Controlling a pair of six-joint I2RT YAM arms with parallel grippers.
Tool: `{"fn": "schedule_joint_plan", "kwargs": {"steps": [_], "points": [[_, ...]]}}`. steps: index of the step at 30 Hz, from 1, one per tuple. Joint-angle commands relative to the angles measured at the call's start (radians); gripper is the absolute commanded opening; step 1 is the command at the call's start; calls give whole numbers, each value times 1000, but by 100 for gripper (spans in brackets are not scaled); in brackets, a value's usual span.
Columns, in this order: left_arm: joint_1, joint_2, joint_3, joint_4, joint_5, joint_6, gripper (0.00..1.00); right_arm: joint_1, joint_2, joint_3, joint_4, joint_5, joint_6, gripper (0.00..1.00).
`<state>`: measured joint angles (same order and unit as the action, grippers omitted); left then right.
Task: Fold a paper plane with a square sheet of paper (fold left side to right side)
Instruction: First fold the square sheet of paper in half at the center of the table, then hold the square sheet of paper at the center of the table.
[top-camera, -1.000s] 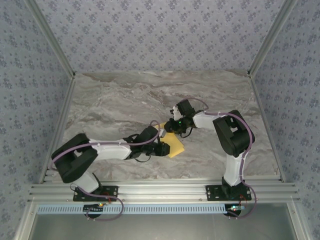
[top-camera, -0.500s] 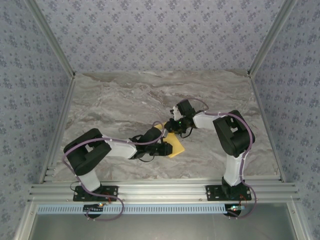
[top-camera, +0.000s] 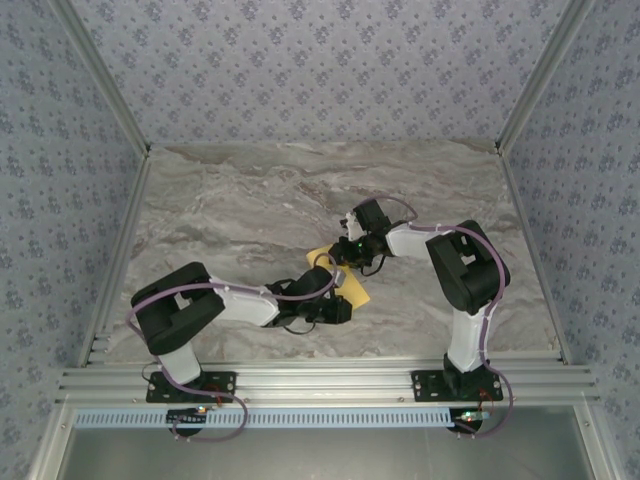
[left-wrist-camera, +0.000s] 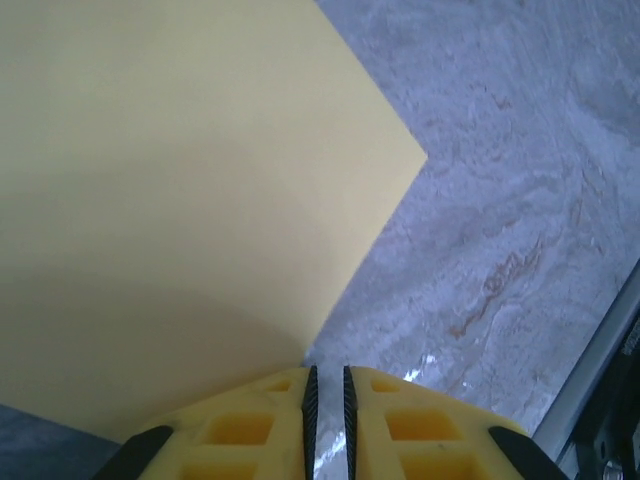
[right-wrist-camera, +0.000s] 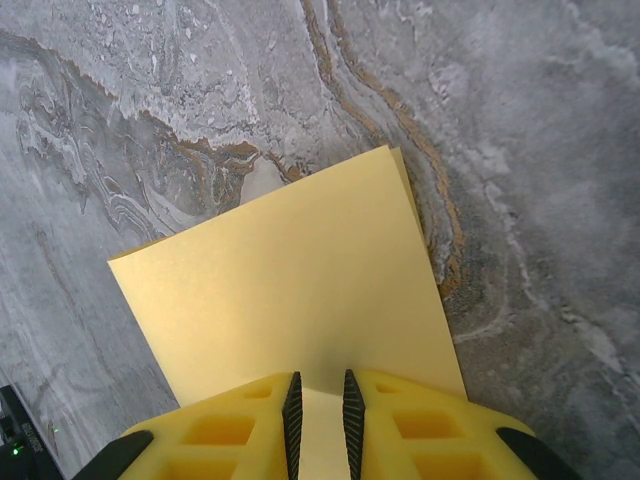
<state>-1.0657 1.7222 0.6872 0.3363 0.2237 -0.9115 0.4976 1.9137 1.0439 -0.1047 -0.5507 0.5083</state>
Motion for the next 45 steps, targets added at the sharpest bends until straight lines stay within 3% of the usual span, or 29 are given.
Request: {"fn": "schedule_joint_plan", "kwargs": {"steps": [1, 10, 15, 22, 33, 45], "points": [[-17, -13, -42, -26, 23, -49, 14, -17, 29, -27, -60, 94, 4, 24], [26, -129, -80, -15, 27, -40, 14, -16, 20, -30, -50, 78, 3, 25], [143, -262, -83, -79, 51, 25, 17, -17, 8, -36, -44, 86, 13, 25], [279, -221, -20, -80, 138, 96, 17, -17, 7, -41, -40, 84, 18, 25], [285, -19, 73, -46, 192, 121, 15, -17, 5, -41, -27, 69, 21, 25], [252, 73, 84, -130, 110, 109, 14, -19, -19, -10, 6, 34, 31, 27]]}}
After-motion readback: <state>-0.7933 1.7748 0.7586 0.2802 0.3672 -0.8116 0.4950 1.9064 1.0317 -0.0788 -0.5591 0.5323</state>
